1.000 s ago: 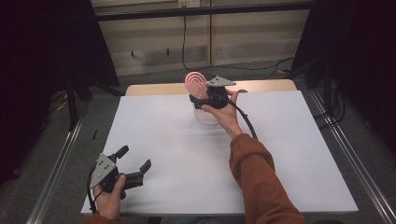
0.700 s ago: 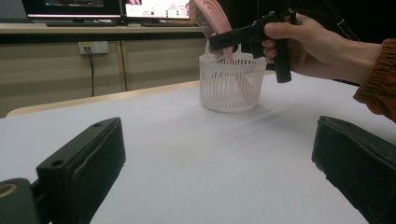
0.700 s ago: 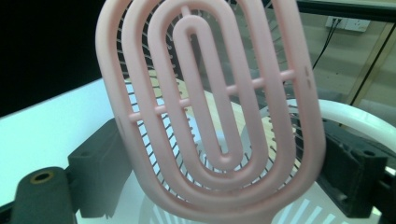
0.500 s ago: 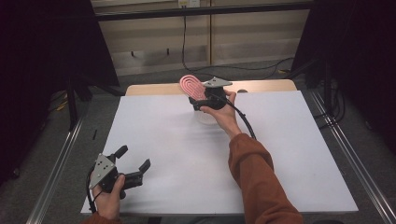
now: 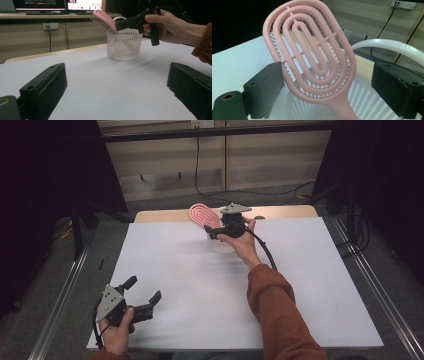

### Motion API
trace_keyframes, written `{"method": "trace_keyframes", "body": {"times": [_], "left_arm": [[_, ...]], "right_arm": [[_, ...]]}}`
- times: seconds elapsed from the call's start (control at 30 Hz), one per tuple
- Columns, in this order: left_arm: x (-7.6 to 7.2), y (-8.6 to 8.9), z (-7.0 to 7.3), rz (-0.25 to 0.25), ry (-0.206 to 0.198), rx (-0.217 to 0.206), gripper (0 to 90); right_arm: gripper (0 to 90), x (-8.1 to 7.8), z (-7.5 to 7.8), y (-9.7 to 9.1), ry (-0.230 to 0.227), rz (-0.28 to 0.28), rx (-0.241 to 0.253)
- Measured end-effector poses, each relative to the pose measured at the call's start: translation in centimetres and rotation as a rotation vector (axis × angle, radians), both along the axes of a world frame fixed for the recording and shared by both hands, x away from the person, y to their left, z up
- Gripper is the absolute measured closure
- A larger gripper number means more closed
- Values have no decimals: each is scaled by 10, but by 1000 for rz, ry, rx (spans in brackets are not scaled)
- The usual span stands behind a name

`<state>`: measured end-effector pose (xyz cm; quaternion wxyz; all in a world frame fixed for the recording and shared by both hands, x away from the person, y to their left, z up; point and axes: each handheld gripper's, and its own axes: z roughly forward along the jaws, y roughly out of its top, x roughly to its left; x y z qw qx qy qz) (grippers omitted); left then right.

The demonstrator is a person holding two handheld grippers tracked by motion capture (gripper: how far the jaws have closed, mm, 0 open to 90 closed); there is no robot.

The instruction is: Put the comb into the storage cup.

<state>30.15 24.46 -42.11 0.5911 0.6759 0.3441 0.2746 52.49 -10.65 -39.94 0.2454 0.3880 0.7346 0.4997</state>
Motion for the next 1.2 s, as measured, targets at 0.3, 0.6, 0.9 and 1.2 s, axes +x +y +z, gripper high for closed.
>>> {"method": "trace_keyframes", "body": {"times": [0.3,0.6,0.9,1.2], "left_arm": [[0,0,0,9,-7,-14,28],[0,1,0,18,-7,-27,28],[1,1,-1,31,1,-19,28],[2,2,-2,55,4,-15,28]], "right_arm": [[63,-5,5,-4,-5,-12,7],[58,-13,12,-11,-38,-31,31],[25,-19,18,-13,-65,-52,50],[21,-26,21,-16,-91,-70,48]]}}
